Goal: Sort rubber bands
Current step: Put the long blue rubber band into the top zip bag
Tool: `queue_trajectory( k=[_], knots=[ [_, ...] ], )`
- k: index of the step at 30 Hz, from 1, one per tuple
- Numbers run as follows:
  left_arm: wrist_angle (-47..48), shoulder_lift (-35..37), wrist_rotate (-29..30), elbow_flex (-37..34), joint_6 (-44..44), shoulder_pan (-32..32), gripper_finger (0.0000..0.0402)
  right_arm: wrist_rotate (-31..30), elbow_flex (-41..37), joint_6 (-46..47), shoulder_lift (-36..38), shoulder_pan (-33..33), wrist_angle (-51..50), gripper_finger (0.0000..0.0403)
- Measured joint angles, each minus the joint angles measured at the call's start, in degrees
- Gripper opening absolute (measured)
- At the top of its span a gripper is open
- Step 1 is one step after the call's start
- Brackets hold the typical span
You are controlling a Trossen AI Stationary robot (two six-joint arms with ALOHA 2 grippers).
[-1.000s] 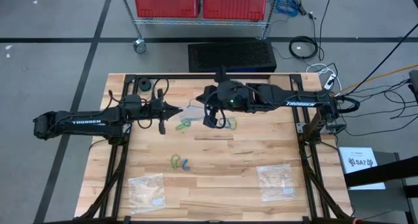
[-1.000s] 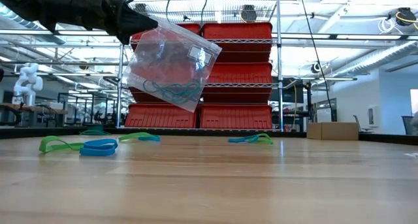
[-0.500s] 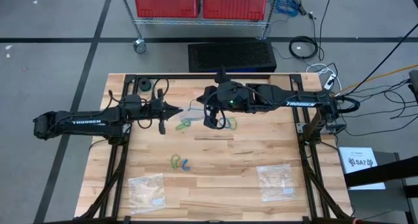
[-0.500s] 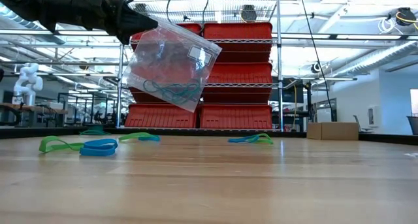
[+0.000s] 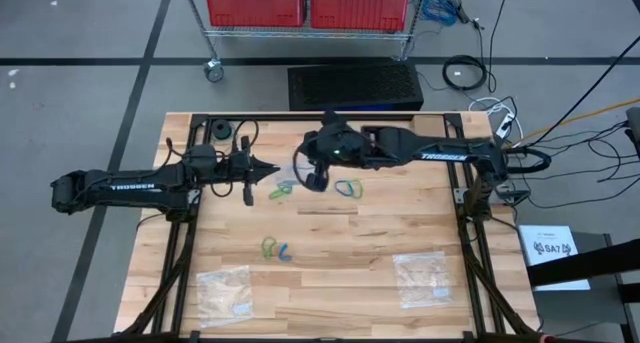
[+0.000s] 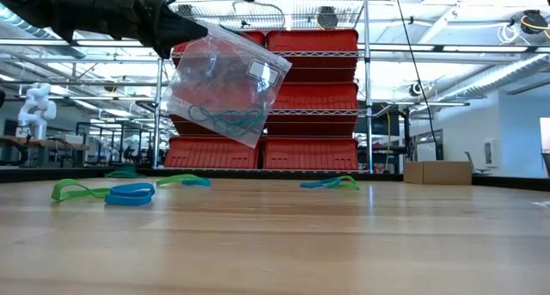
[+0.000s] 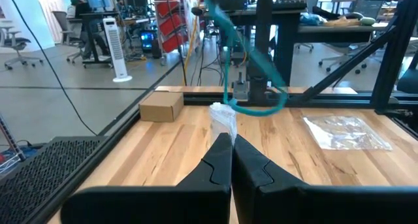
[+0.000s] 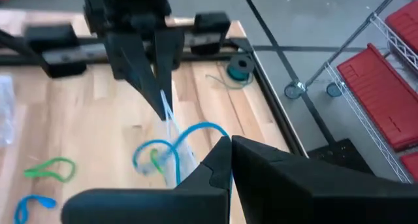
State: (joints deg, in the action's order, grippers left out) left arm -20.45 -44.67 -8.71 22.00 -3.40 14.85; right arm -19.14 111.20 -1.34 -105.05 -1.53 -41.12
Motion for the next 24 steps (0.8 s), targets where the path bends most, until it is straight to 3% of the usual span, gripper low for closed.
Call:
queue_trajectory(
  k=[16, 24],
  knots=[
    [0.0, 0.0, 0.0, 0.0, 0.0, 0.0, 0.0000, -4.9, 0.0, -3.8, 1.3, -0.3, 1.4, 0.0000],
    [0.2, 0.0, 0.0, 0.0, 0.0, 0.0, 0.0000, -4.5, 0.0, 2.1, 3.4, 1.9, -11.0, 0.0000]
  ],
)
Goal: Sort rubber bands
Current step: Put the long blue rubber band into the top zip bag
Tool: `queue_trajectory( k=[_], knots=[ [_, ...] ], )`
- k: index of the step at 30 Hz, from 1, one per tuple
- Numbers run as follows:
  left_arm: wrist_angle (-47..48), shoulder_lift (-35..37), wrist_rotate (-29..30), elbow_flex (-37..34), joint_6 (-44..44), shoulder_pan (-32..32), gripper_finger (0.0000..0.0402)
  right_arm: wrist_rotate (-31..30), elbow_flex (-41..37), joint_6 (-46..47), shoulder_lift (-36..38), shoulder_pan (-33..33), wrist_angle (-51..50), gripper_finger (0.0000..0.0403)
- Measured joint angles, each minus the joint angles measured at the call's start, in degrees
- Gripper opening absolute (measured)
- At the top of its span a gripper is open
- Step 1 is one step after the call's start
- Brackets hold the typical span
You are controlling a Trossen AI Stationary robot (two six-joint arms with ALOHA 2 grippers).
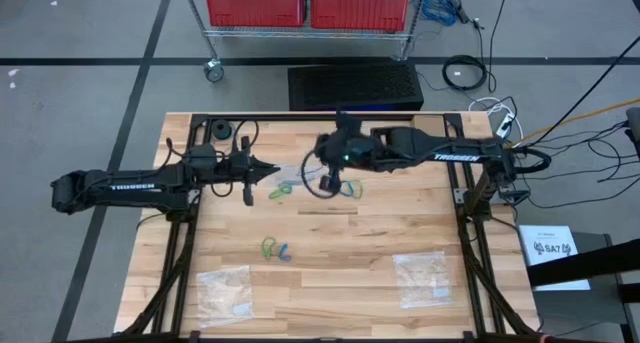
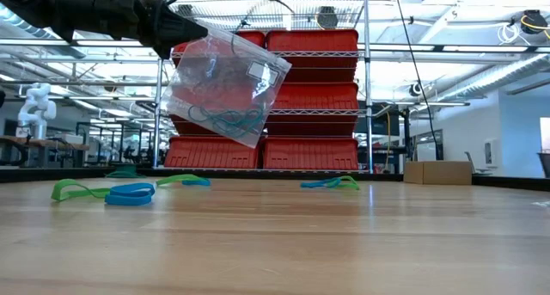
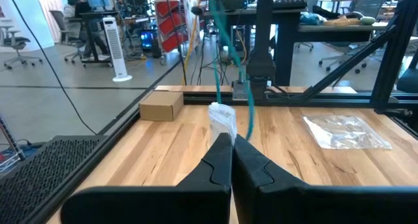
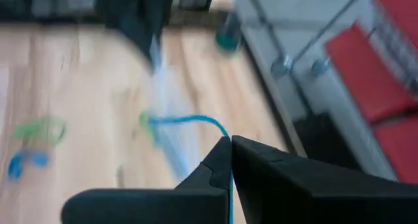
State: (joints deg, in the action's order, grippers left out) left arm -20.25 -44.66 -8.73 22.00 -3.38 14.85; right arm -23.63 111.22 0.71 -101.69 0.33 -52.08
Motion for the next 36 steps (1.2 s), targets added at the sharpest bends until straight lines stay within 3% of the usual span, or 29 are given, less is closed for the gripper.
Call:
queue_trajectory(
  k=[4, 9, 12, 20, 30, 36],
  knots=[
    [0.0, 0.0, 0.0, 0.0, 0.0, 0.0, 0.0000, -0.1, -1.8, 6.7, -0.2, 1.8, -8.2, 0.0000],
    [0.1, 0.0, 0.0, 0.0, 0.0, 0.0, 0.0000, 0.3, -10.5, 11.9, -0.5, 5.1, -8.0, 0.0000],
    [0.1, 0.0, 0.0, 0.0, 0.0, 0.0, 0.0000, 4.5, -17.5, 13.5, -0.4, 6.5, -2.2, 0.0000],
    [-0.1, 0.0, 0.2, 0.0, 0.0, 0.0, 0.0000, 25.1, -36.2, 12.8, -0.4, 5.8, 28.1, 0.0000],
    [0.0, 0.0, 0.2, 0.0, 0.0, 0.0, 0.0000, 25.6, -50.4, 13.7, -0.4, 5.8, 28.2, 0.0000],
    [-0.2, 0.0, 0.2, 0.0, 0.0, 0.0, 0.0000, 23.5, -52.2, 13.2, -0.4, 4.7, 29.4, 0.0000]
  ],
)
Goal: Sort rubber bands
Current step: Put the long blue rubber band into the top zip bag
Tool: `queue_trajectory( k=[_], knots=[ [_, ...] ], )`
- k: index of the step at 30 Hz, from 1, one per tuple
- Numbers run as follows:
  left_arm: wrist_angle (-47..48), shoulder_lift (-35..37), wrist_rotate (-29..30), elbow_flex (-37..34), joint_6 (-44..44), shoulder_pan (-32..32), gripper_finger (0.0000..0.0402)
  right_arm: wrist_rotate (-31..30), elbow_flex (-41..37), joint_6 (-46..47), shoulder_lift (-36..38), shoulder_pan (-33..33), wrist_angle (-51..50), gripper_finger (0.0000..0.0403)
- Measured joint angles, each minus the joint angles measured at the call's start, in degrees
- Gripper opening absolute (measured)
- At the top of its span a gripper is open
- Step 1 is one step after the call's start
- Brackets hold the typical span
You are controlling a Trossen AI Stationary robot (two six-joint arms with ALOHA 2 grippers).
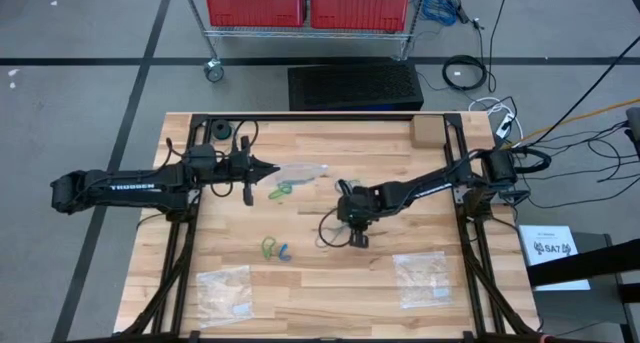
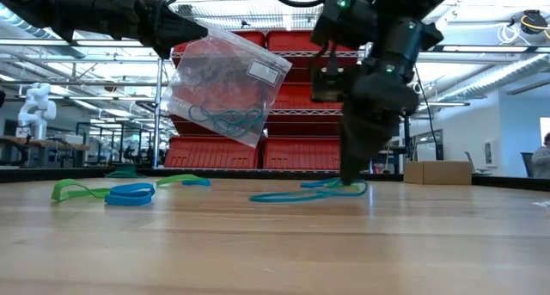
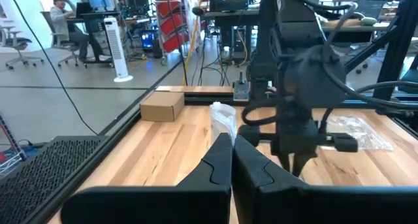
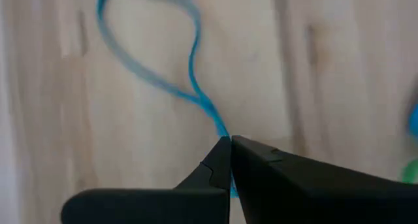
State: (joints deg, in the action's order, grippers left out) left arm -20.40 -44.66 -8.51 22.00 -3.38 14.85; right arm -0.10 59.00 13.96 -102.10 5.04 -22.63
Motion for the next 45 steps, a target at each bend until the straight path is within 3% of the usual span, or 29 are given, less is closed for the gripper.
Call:
queue_trajectory(
  k=[5, 8, 15, 20, 34, 45],
  knots=[
    [0.0, 0.0, 0.0, 0.0, 0.0, 0.0, 0.0000, 2.3, 0.0, -3.4, 0.0, -0.6, 6.0, 0.0026],
    [0.2, 0.0, 0.0, 0.0, 0.0, 0.0, 0.0000, 5.0, 0.0, -4.7, 0.0, -0.5, 7.0, 0.0066],
    [0.3, 0.0, 0.0, 0.0, 0.0, 0.0, 0.0000, 4.5, 0.0, -4.1, 0.0, -0.5, 8.6, 0.0180],
    [0.3, 0.0, 0.0, 0.0, 0.0, 0.0, 0.0000, 4.4, 0.1, -2.3, -0.8, -1.8, 12.4, 0.0211],
    [0.4, 0.0, 0.0, 0.0, 0.0, 0.0, 0.0000, 4.5, 3.7, -3.2, -9.2, -2.3, 14.1, 0.0131],
    [0.4, 0.0, 0.1, 0.0, 0.0, 0.0, 0.0000, 2.7, 12.7, -8.6, -16.2, -2.2, 3.2, 0.0013]
  ],
)
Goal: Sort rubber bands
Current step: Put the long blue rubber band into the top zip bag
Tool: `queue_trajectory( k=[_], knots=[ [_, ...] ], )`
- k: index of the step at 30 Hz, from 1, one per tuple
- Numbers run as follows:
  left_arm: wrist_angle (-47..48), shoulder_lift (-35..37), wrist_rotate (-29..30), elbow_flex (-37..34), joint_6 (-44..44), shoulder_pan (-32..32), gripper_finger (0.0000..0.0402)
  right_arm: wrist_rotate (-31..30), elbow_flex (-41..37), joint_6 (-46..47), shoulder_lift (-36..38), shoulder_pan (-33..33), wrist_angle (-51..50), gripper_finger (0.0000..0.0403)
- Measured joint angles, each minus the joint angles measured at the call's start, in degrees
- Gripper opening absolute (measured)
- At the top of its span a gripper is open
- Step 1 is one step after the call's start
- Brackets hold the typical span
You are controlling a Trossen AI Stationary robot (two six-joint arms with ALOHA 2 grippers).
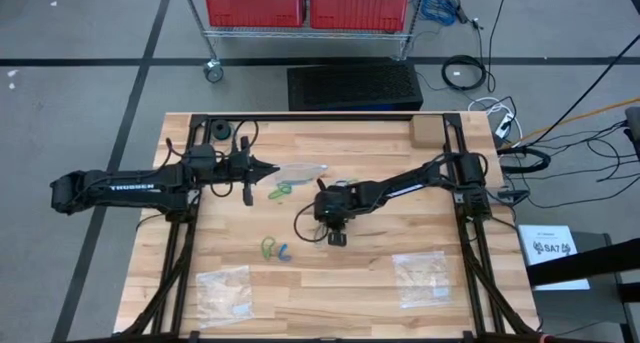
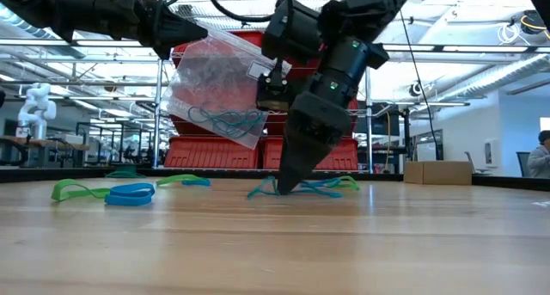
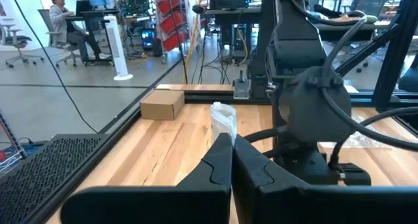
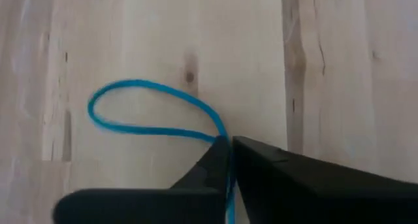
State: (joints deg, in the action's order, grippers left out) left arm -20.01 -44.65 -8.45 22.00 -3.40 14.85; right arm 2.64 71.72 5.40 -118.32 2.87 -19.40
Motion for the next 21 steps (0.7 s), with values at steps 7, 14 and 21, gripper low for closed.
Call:
queue_trajectory(
  k=[7, 14, 21],
  knots=[
    [0.1, 0.0, 0.0, 0.0, 0.0, 0.0, 0.0000, -2.7, 3.6, -3.6, -0.1, 1.0, -5.1, 0.0001],
    [0.0, 0.0, 0.0, 0.0, 0.0, 0.0, 0.0000, -4.3, 11.6, -7.3, 0.1, 2.7, -13.3, 0.0000],
    [0.0, 0.0, 0.0, 0.0, 0.0, 0.0, 0.0000, -5.0, 17.7, -9.5, 0.3, 3.7, -17.1, 0.0000]
  ],
)
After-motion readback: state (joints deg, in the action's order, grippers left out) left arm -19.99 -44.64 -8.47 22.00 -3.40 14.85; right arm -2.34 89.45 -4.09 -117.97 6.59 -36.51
